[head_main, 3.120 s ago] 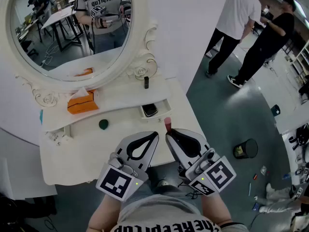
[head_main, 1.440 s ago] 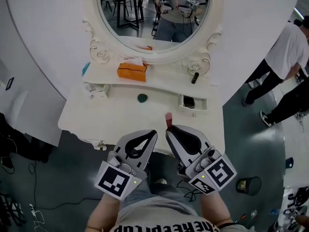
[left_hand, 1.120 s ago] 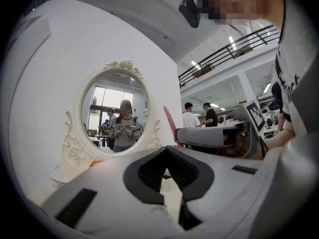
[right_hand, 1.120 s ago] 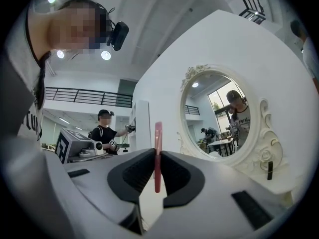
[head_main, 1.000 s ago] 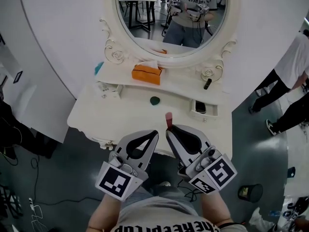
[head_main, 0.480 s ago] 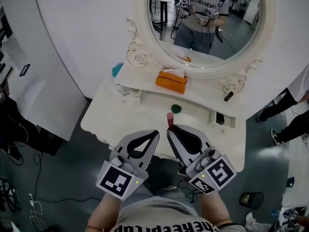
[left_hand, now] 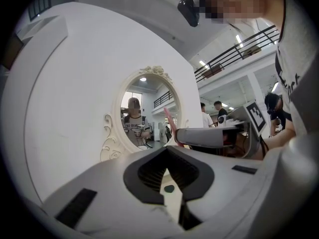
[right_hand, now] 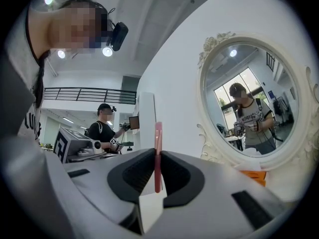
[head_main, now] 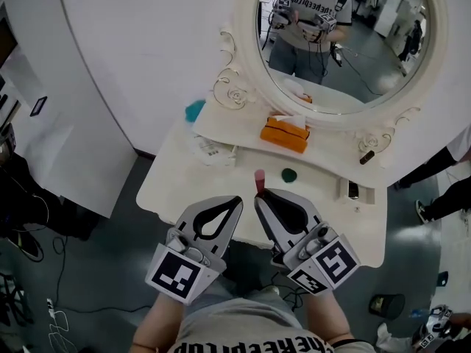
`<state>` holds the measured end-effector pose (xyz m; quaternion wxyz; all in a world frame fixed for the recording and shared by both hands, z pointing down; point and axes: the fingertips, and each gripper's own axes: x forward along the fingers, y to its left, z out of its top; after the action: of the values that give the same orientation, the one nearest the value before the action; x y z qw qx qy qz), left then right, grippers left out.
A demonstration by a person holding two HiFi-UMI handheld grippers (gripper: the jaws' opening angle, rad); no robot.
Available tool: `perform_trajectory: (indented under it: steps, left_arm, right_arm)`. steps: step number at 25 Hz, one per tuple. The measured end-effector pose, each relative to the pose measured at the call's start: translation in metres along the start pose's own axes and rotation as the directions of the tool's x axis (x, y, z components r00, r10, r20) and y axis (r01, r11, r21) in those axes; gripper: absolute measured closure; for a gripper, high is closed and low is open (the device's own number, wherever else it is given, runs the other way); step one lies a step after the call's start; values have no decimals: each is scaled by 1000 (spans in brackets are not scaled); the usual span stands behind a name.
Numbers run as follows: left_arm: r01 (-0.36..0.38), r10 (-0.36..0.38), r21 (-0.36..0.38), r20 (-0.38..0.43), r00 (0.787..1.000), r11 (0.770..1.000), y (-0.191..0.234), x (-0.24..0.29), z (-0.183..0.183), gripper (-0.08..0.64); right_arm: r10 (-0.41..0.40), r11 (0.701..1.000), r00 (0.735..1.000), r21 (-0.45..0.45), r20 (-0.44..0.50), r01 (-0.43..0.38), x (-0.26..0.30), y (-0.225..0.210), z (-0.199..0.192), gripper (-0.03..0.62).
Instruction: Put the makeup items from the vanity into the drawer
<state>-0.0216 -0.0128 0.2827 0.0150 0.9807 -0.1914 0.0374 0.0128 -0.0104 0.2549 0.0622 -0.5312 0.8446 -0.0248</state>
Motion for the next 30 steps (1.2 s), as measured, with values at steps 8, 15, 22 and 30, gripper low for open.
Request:
perform_trajectory:
  steps: [8,15,22,30]
  left_arm:
    - [12,-12,7,-1,1000,1000,42,-13,-4,546]
    - [31,-31,-1,-15,999,1000,66,-25,-11,546]
    - [43,-43,-26,-20,999,999,71,-24,-18,546]
    - [7,-9,-68,-38,999,998,80,-14,-32,546]
  right_arm:
    - [-11,1000,1000,-1,3,11,42,10,-8,534]
    - [-38,999,999,0,-3,38,65,15,-16,534]
    - [-63,998,997,-2,-33,63,67,10,-23,534]
    - [-52,999,996,2,-66,52,78,-11,-36,534]
